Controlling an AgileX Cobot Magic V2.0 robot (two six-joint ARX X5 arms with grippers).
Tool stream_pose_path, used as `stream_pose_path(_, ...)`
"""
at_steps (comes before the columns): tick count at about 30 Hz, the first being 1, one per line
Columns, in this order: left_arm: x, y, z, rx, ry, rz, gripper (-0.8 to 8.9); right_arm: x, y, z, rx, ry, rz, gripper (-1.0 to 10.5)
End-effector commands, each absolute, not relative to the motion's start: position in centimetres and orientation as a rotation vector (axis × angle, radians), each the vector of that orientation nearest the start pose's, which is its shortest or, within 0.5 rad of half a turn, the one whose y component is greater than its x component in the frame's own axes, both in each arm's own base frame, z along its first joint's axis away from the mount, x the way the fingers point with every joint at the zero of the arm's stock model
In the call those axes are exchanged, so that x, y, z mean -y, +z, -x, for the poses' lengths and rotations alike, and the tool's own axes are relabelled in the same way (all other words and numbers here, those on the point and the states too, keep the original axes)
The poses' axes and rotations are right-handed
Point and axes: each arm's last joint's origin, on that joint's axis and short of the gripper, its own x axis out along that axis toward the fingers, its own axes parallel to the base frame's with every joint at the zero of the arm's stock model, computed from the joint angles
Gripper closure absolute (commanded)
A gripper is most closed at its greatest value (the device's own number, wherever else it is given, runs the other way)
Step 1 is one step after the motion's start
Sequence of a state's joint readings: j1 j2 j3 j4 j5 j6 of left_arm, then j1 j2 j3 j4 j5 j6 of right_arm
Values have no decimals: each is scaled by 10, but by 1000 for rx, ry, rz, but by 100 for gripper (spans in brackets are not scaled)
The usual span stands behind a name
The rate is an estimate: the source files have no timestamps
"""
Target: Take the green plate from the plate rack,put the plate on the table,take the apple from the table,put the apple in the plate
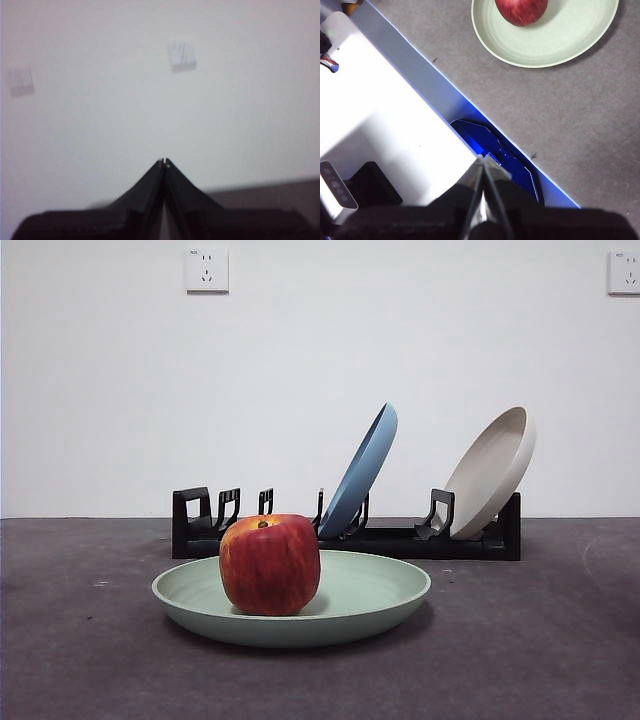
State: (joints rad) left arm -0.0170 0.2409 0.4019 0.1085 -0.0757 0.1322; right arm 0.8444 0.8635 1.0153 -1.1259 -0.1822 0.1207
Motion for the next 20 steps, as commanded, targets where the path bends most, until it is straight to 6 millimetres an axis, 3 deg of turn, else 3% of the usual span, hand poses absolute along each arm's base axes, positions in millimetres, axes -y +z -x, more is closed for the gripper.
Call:
stream_pose_path(1, -2, 259, -96, 208, 87, -65, 816, -105, 320, -86, -1012, 877, 223, 946)
stream_pose_path(10, -3, 192, -102, 81, 88, -67, 816, -105, 320, -86, -1012, 877, 223, 946)
stream_pose_path(20, -3, 163, -100, -27, 82, -33, 816, -105, 320, -86, -1012, 877, 223, 946)
